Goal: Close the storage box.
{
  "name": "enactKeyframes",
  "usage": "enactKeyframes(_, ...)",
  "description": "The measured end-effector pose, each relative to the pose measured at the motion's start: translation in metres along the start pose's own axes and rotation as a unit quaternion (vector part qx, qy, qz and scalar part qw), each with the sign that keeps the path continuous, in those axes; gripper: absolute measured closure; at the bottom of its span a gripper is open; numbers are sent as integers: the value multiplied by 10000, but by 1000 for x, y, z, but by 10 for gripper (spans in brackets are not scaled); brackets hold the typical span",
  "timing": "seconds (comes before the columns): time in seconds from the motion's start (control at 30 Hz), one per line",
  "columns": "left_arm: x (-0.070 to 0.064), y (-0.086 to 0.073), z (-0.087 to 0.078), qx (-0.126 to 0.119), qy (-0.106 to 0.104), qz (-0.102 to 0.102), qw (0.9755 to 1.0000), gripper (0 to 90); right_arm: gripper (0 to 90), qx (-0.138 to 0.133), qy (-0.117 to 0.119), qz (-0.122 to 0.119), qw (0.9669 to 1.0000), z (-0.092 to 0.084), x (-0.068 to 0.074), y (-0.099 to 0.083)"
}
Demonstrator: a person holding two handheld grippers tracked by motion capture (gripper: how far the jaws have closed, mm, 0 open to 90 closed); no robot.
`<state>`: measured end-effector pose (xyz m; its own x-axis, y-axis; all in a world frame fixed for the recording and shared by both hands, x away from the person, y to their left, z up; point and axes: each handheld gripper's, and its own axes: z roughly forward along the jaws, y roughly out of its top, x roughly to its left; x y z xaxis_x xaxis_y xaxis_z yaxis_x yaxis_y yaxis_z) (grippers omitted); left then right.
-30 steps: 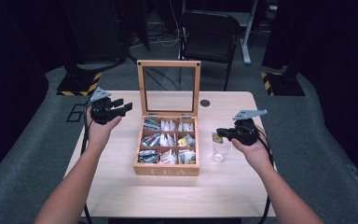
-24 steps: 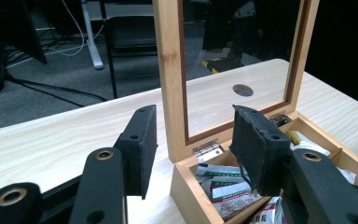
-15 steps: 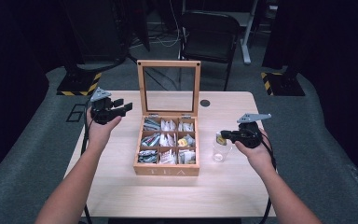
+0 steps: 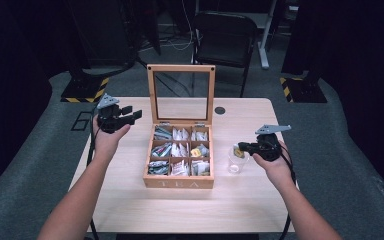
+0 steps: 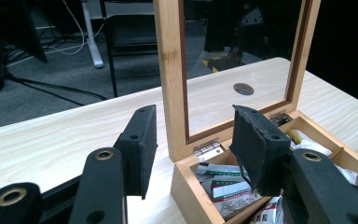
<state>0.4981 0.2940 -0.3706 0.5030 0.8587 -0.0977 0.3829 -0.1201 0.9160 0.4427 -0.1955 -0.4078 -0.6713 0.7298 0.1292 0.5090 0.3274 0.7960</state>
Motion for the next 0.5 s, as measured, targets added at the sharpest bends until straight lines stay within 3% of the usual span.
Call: enactKeyframes(0.5, 0, 0, 0, 22, -5, -8, 10000, 503, 894, 124, -10, 17, 9999, 6, 0, -9)
